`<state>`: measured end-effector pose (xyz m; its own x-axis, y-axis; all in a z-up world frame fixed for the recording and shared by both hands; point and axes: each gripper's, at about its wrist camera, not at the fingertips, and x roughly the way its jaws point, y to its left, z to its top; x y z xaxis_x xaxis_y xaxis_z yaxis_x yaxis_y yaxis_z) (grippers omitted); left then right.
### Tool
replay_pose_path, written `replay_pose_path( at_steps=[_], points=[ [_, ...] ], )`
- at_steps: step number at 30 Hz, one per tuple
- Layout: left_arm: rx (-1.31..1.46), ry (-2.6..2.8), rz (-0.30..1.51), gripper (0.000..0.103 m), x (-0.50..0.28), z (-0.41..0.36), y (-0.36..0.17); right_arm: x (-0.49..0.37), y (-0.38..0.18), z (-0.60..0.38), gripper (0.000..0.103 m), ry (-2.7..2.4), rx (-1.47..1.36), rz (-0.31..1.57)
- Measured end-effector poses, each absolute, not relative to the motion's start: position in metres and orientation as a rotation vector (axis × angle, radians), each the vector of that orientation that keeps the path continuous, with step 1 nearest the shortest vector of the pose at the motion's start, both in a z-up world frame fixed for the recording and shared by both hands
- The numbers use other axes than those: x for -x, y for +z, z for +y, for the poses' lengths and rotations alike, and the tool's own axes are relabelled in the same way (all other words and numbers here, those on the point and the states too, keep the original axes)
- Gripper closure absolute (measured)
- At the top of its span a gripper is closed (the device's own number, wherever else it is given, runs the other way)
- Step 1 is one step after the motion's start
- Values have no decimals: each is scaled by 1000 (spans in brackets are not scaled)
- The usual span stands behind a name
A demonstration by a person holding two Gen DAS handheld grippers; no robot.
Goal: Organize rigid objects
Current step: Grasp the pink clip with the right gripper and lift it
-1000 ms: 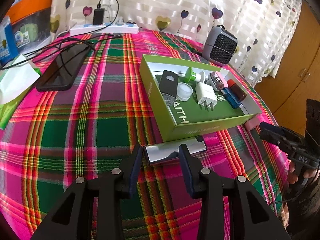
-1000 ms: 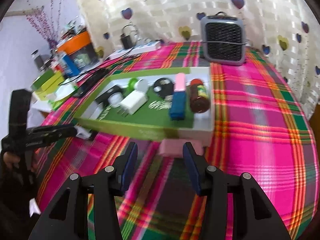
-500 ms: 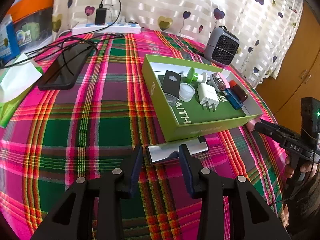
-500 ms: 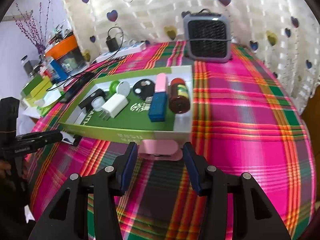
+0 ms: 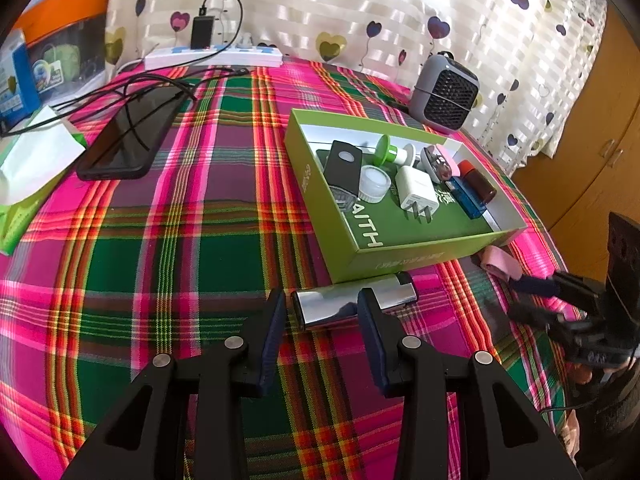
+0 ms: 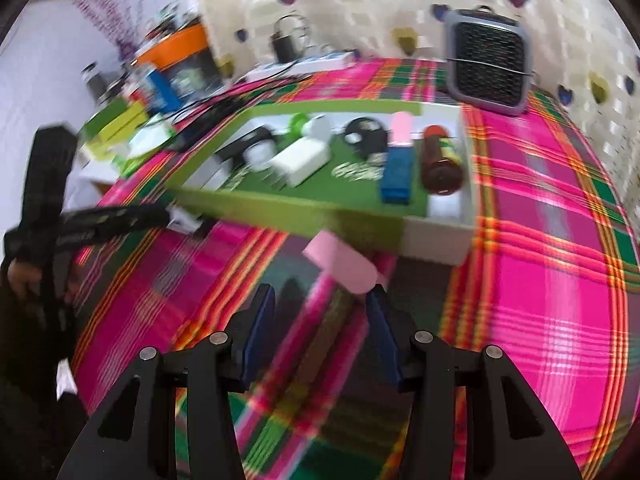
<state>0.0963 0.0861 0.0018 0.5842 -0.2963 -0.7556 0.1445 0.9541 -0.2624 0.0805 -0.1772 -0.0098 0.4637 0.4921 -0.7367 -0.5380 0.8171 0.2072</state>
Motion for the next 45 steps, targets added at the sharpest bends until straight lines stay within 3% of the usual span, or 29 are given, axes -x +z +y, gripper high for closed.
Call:
replay_pose_path(
  at_steps=[11,25,45],
  points=[
    [178,-259,911,67,-96,85,2,-77,0,-182,55,550,119,823],
    [145,-332,928,67,-79,68,3,-97,-13,-158,55,545,136,872],
    [-93,-369,927,67,-91,44,4,-98,-13,-156,55,520,144,870]
  ],
)
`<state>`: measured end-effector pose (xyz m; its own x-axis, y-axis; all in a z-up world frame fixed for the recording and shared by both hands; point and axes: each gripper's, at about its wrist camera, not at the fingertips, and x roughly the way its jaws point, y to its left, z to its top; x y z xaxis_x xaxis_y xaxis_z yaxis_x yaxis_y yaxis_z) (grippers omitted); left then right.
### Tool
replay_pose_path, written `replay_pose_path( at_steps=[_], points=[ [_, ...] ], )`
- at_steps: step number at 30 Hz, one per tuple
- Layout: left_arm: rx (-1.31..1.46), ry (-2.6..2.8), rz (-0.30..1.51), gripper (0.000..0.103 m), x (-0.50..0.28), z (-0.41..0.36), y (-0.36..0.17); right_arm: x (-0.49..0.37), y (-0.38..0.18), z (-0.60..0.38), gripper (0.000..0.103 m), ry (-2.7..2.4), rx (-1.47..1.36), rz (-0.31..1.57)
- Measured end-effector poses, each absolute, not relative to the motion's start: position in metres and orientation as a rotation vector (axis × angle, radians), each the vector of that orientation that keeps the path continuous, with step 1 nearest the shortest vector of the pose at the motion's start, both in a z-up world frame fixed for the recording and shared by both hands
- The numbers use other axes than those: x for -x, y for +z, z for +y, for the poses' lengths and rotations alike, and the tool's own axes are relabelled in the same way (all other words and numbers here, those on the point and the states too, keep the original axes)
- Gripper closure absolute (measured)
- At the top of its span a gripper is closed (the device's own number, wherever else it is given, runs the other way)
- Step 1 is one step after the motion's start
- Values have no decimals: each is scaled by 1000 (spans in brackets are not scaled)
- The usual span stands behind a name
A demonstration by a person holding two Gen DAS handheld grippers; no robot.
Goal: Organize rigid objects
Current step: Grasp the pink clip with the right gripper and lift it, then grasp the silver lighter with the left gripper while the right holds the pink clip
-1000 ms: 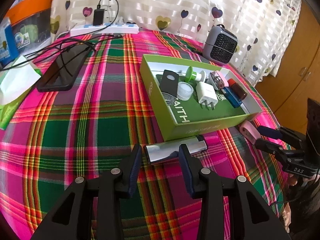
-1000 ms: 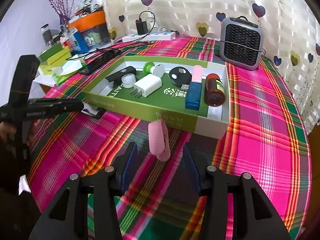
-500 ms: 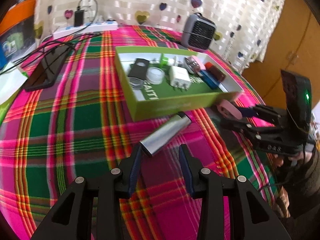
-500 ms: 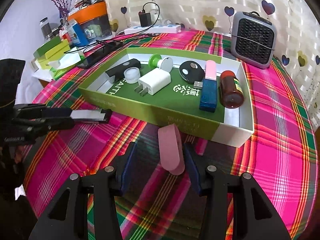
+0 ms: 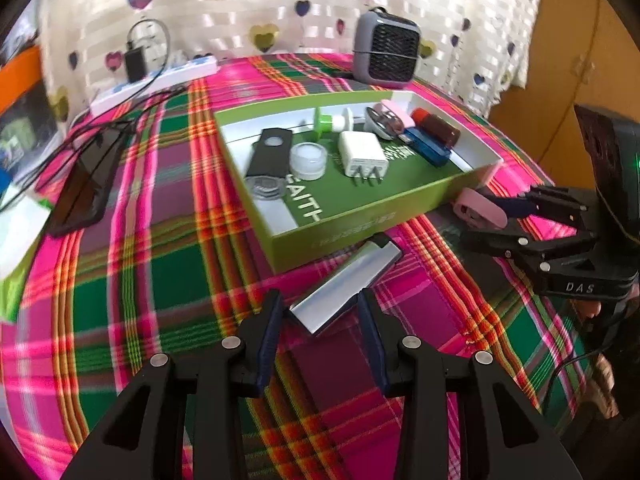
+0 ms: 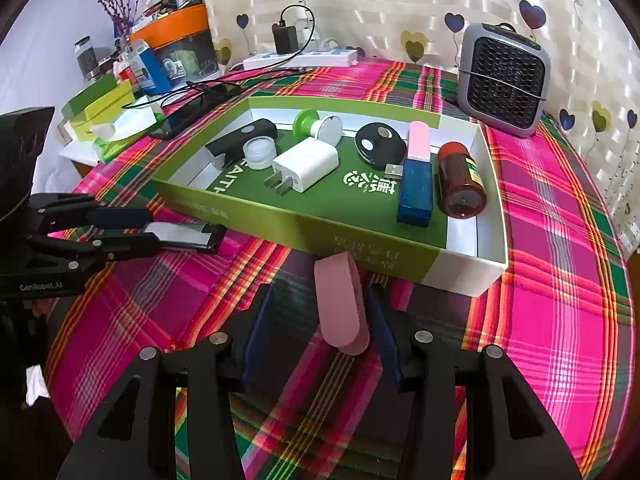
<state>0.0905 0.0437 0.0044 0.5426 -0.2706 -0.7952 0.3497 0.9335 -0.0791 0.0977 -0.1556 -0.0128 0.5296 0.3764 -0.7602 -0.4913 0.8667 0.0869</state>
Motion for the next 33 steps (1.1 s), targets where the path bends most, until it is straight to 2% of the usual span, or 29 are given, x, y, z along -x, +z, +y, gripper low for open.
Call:
replay_pose_path(
  at_steps=[10,33],
  points=[
    [-127,-457,947,67,-71,25,6,-97,-13,-155,55,520,145,870],
    [-205,-412,937,67,-95,1,4,-98,-13,-155,55,517,147,870]
  ],
)
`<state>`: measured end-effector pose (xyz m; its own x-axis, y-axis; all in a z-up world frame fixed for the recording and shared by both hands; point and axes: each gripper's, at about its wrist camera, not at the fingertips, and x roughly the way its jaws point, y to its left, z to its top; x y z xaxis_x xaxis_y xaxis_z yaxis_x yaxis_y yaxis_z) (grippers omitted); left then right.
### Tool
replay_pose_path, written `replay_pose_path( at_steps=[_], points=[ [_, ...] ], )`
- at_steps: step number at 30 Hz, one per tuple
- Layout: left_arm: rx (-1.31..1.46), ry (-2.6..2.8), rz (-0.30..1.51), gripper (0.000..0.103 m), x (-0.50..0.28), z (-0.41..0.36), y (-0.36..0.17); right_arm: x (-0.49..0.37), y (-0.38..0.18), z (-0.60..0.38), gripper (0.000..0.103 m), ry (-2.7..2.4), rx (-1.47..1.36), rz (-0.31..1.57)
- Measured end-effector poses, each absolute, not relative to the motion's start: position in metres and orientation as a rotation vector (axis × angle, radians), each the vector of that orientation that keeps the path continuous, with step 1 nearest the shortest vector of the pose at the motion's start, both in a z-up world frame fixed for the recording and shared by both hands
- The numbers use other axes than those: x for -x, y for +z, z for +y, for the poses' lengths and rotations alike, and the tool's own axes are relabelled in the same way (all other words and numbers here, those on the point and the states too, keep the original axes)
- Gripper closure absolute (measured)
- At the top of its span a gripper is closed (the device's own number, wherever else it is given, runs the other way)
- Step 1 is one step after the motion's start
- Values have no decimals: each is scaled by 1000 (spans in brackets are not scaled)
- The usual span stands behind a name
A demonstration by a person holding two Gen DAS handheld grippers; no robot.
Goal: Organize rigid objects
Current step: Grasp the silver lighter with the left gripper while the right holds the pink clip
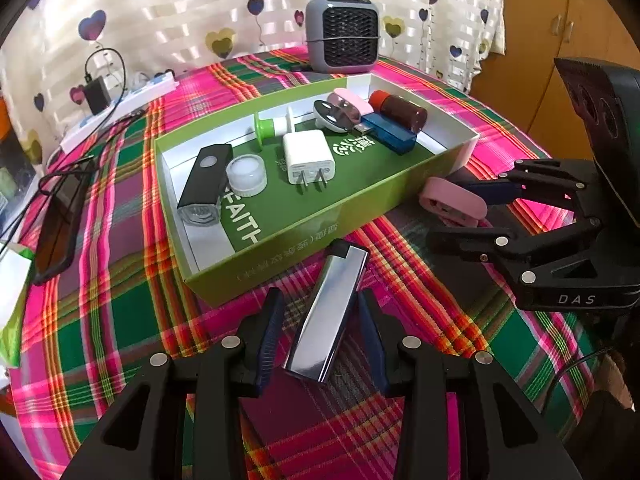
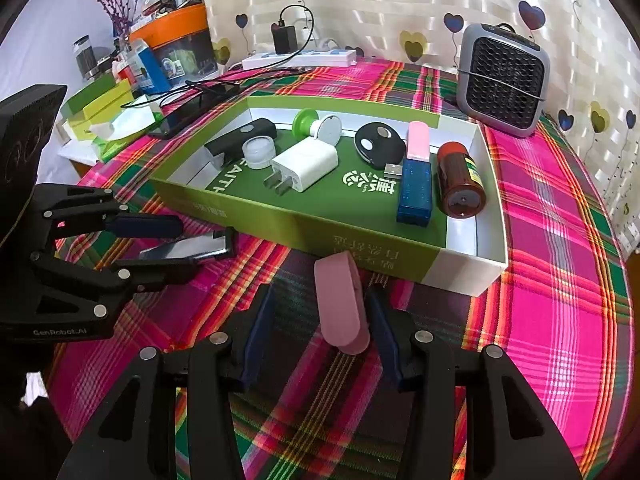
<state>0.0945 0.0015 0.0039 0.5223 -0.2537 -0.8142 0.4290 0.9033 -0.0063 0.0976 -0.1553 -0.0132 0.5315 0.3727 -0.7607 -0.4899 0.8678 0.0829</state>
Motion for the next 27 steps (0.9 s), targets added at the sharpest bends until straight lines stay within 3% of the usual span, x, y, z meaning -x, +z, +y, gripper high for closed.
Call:
replay_pose_path(
  at_steps=[8,17,22,27],
  points=[
    [-202,-387,921,67,-92,2,4,-98,-14,-155,55,512,153,868],
    [-203,-381,917,71,-89,2,4,-98,-13,-157,68,479,170,864],
    [-199,-382,915,73,-88,2,4,-99,-13,-159,80,455,169,863],
    [-196,-388,914,77,-86,2,4,-98,-13,-159,83,446,178,860]
  ],
)
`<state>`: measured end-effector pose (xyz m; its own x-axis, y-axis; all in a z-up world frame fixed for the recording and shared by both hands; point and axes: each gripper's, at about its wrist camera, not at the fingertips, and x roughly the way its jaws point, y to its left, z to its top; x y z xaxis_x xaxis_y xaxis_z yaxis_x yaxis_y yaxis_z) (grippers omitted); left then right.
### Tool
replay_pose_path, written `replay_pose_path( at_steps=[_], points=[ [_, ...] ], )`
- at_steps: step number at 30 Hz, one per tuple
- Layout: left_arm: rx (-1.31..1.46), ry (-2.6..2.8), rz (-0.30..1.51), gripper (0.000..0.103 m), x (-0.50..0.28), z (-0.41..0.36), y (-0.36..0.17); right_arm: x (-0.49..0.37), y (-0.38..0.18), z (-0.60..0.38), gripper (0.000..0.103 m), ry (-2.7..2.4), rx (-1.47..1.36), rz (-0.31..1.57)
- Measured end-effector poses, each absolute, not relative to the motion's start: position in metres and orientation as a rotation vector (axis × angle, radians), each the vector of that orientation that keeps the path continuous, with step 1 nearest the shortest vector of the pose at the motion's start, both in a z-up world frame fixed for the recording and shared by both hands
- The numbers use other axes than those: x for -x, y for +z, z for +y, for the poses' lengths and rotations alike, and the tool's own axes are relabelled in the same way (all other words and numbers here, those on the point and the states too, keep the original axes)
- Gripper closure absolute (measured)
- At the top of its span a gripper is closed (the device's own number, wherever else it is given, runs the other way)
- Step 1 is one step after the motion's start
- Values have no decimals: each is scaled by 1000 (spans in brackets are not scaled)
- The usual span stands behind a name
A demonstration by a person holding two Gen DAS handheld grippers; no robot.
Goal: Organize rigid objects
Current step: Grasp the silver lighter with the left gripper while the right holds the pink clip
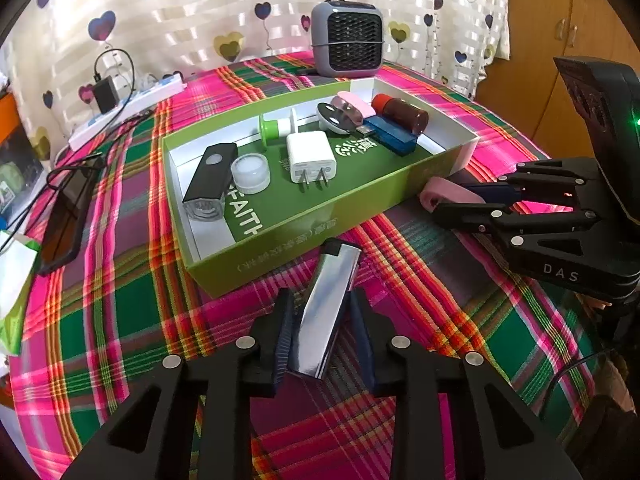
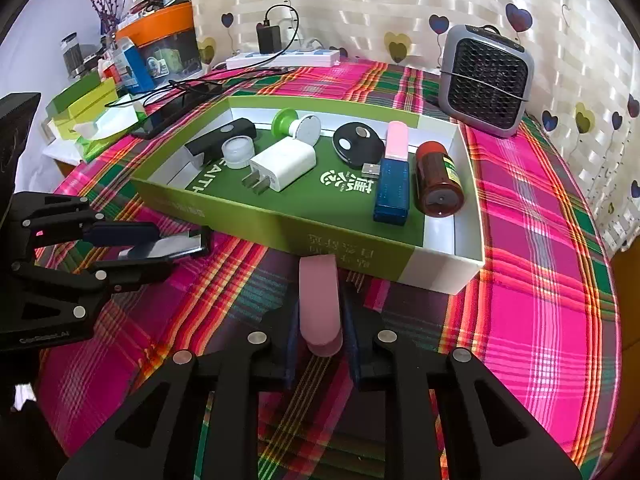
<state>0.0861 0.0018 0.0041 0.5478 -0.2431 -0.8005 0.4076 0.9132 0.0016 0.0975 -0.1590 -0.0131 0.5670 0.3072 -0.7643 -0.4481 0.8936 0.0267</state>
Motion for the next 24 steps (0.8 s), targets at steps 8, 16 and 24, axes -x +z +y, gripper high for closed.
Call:
replay_pose_path(
  at_steps=[8,16,24],
  points=[
    [-186,-394,913,81,-82,2,4,-94,-13,-157,84,450,172,859],
    [-179,-401,910,81,-77,1,4,-90,-12,-159,84,450,156,853],
    [-173,-402,901,81,-69,2,7,-83,-10,-160,84,453,134,846]
  ],
)
